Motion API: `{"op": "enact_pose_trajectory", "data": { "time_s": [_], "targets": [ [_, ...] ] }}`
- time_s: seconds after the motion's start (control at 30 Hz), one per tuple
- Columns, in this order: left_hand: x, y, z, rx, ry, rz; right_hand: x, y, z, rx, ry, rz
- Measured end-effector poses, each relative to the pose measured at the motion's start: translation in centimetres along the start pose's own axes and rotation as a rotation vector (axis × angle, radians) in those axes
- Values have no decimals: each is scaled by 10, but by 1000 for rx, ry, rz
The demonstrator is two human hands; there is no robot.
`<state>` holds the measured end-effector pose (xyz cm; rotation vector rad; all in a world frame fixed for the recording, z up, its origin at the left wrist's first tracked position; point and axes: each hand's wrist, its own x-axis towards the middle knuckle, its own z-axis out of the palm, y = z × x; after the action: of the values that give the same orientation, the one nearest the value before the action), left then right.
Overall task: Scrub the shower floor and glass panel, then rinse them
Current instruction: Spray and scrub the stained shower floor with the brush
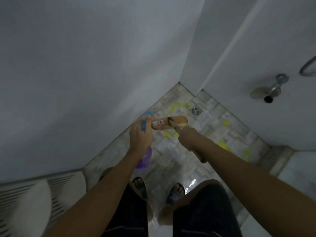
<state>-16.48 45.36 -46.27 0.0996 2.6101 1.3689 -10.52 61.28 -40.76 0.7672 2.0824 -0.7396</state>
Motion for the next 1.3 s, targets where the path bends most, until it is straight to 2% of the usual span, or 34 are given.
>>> {"op": "enact_pose_trajectory", "data": {
  "time_s": [0.2, 0.33, 0.5, 0.63, 0.77, 1.0, 1.1, 1.3],
  "targets": [
    [69, -137, 98, 83, -66, -15, 160, 26, 94, 70, 5, -37],
    [101, -202, 142, 76, -109, 59, 236, 42, 138, 46, 19, -35],
    [122, -257, 178, -1, -94, 9, 302, 57, 175, 76, 88, -70],
    [118, -270, 183, 33, -136, 4, 305, 63, 192, 162, 74, -5],
    [103, -281, 175, 61, -180, -84, 293, 68, 206, 178, 30, 34],
    [98, -301, 185, 157, -286, 32, 297, 79, 246, 260, 37, 70],
    [97, -303, 186, 134, -321, 15, 287, 84, 258, 289, 1, 125],
    [100, -306, 201, 192, -368, 11, 297, 92, 270, 275, 27, 99]
  ]
}}
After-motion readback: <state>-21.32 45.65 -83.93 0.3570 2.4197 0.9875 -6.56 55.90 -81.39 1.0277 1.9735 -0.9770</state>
